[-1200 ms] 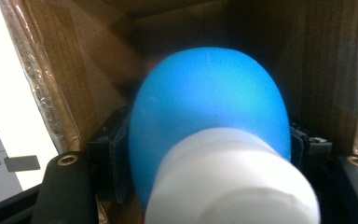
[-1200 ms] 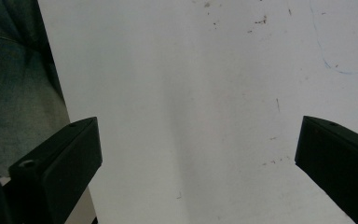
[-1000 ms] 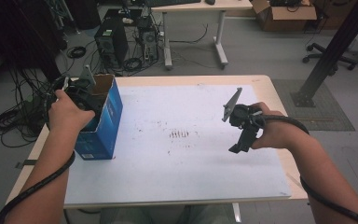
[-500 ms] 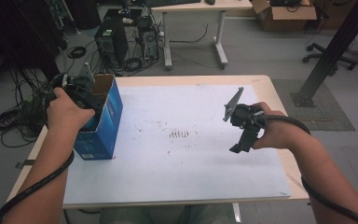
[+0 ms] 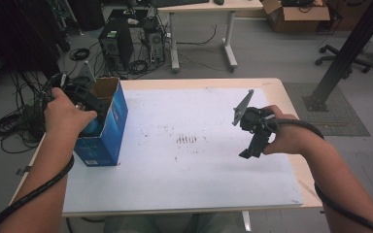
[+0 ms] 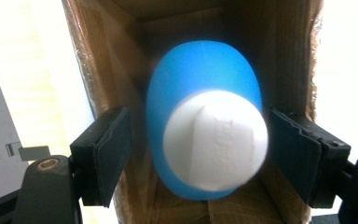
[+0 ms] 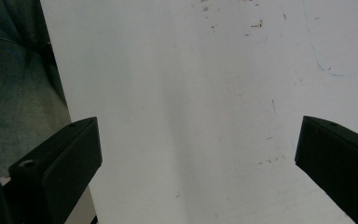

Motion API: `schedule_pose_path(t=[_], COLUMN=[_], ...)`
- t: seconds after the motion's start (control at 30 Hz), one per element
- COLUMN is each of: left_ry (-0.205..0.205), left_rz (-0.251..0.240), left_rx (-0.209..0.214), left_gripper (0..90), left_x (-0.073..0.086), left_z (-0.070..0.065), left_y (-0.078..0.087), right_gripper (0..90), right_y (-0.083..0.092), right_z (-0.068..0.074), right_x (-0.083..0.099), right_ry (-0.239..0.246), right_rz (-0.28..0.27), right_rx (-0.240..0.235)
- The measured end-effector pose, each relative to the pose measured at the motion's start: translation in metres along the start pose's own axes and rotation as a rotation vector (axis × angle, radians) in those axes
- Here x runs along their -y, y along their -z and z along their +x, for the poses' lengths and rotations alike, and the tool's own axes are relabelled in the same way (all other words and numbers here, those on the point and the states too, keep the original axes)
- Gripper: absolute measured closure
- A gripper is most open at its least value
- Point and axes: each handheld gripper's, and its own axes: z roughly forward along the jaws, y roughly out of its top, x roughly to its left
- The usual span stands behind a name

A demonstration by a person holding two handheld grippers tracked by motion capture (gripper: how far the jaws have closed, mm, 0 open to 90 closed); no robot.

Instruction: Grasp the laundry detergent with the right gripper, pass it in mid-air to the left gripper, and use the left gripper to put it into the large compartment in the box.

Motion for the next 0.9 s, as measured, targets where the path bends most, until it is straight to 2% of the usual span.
schedule_pose_path(t=[0.43,0.67,0.9], left_ry=[-0.025,-0.062,-0.125], left_rz=[-0.022,-0.025,-0.032], left_rx=[0.007,-0.003,-0.023], left_gripper=[17.6,14.2,8.9], left_x=[0.003,0.004,0.005], left_z=[0.000,-0.002,-0.007], left_y=[0.016,0.026,0.042], right_gripper=[0.3,0.3,0.3], right_y=[0.004,0.004,0.008], right_z=[0.000,0.001,0.001], right_x=[0.000,0.000,-0.001], right_ry=[0.001,0.001,0.001], right_rz=[-0.002,-0.004,-0.003], right_rx=[0.006,0.008,0.012])
